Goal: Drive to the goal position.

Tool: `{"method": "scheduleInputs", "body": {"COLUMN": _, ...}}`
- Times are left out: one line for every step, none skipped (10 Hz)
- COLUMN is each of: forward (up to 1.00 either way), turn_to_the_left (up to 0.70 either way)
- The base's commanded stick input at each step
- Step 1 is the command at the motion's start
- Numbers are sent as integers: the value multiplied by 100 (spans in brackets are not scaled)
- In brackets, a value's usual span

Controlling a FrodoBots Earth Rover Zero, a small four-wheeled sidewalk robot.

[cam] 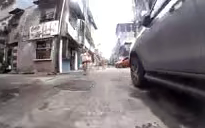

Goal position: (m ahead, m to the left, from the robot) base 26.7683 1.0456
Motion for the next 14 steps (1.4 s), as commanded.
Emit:
{"method": "scheduleInputs", "body": {"forward": 100, "turn_to_the_left": 0}}
{"method": "scheduleInputs", "body": {"forward": 100, "turn_to_the_left": 0}}
{"method": "scheduleInputs", "body": {"forward": 100, "turn_to_the_left": 0}}
{"method": "scheduleInputs", "body": {"forward": 100, "turn_to_the_left": 0}}
{"method": "scheduleInputs", "body": {"forward": 100, "turn_to_the_left": 0}}
{"method": "scheduleInputs", "body": {"forward": 100, "turn_to_the_left": 0}}
{"method": "scheduleInputs", "body": {"forward": 100, "turn_to_the_left": 0}}
{"method": "scheduleInputs", "body": {"forward": 100, "turn_to_the_left": 0}}
{"method": "scheduleInputs", "body": {"forward": 100, "turn_to_the_left": 0}}
{"method": "scheduleInputs", "body": {"forward": 100, "turn_to_the_left": 0}}
{"method": "scheduleInputs", "body": {"forward": 100, "turn_to_the_left": 0}}
{"method": "scheduleInputs", "body": {"forward": 100, "turn_to_the_left": 0}}
{"method": "scheduleInputs", "body": {"forward": 100, "turn_to_the_left": 0}}
{"method": "scheduleInputs", "body": {"forward": 100, "turn_to_the_left": -26}}
